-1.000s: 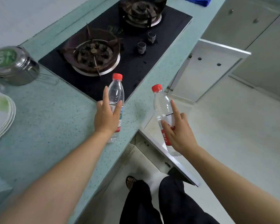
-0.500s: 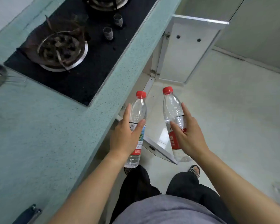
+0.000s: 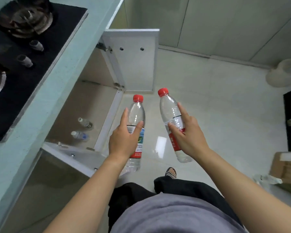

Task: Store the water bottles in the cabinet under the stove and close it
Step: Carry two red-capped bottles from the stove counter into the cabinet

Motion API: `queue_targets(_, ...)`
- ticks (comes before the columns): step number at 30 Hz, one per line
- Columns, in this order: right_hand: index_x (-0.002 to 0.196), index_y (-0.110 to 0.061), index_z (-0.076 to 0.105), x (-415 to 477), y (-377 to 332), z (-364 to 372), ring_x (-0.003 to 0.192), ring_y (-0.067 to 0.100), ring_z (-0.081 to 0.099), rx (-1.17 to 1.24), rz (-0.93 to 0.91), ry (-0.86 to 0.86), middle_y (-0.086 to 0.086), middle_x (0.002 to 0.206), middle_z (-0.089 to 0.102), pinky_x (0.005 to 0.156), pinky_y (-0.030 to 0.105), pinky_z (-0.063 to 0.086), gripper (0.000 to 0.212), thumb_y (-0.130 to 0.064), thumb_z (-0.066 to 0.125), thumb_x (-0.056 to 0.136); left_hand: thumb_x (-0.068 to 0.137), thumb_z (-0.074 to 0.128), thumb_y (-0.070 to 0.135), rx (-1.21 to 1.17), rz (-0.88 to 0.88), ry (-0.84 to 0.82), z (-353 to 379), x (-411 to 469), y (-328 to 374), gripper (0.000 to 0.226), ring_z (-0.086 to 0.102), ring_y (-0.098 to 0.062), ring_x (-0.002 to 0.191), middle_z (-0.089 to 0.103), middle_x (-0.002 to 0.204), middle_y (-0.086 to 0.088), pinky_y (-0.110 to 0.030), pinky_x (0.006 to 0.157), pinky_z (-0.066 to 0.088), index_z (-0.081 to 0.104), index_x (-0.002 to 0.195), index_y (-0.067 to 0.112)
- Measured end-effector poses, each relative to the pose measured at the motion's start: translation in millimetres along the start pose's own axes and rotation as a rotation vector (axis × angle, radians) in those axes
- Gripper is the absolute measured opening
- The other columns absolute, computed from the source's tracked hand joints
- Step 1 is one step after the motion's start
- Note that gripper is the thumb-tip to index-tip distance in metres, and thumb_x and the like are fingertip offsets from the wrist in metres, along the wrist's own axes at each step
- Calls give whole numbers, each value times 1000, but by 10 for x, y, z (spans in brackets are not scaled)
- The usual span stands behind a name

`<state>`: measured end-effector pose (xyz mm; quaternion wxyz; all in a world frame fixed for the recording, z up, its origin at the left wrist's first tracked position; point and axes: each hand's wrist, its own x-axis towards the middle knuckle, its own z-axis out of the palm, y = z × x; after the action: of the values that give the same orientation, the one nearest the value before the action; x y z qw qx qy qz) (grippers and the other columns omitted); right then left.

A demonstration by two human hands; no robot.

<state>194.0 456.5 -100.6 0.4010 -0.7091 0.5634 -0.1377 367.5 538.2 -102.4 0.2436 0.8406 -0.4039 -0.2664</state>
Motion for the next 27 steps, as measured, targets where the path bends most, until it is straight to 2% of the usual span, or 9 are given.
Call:
queue_targets(3, 142, -50, 10, 66, 315, -428, 85, 20, 54, -6, 45, 47, 5, 104, 45, 71, 30, 41, 67, -46, 51, 89, 87, 39, 62, -13, 30, -75, 375, 121, 432, 67, 56, -18, 88, 59, 125, -3, -32, 75, 46, 13, 145, 39)
queue_targets(6, 143, -48, 10, 155, 544, -725, 83, 19, 52, 13, 97, 92, 5, 105, 45, 71, 29, 37, 67, -45, 50, 89, 87, 39, 62, 4, 63, -128, 621, 245, 793, 67, 52, -14, 81, 61, 118, -2, -29, 71, 44, 14, 145, 39)
queue_targets(10, 144, -47, 9, 388, 640, -846, 82, 18, 47, 34, 109, 91, 7, 108, 46, 72, 29, 35, 68, -43, 50, 90, 87, 38, 62, 52, 81, -132, 711, 438, 980, 68, 55, -16, 84, 62, 117, -2, -31, 72, 46, 12, 145, 39)
queue_targets(15, 144, -46, 12, 820, 457, -817, 85, 16, 44, 44, 17, 16, 7, 117, 47, 75, 28, 35, 68, -42, 51, 89, 88, 38, 61, 37, -27, -40, 536, 717, 949, 68, 58, -21, 95, 60, 123, -5, -31, 74, 43, 13, 146, 37)
queue_targets(22, 143, -47, 15, 1837, -123, -652, 92, 14, 46, 50, -97, -67, 3, 114, 47, 80, 28, 36, 67, -41, 54, 88, 90, 39, 57, -40, -149, 91, 204, 1503, 908, 66, 59, -26, 104, 60, 126, -6, -27, 74, 38, 14, 147, 36)
queue_targets(27, 143, -47, 13, 2588, -676, -536, 91, 13, 45, -15, -176, -147, -2, 112, 43, 79, 27, 35, 67, -43, 53, 89, 90, 39, 58, -49, -215, 141, -156, 2249, 840, 65, 57, -29, 111, 58, 129, -6, -35, 83, 45, 15, 147, 36)
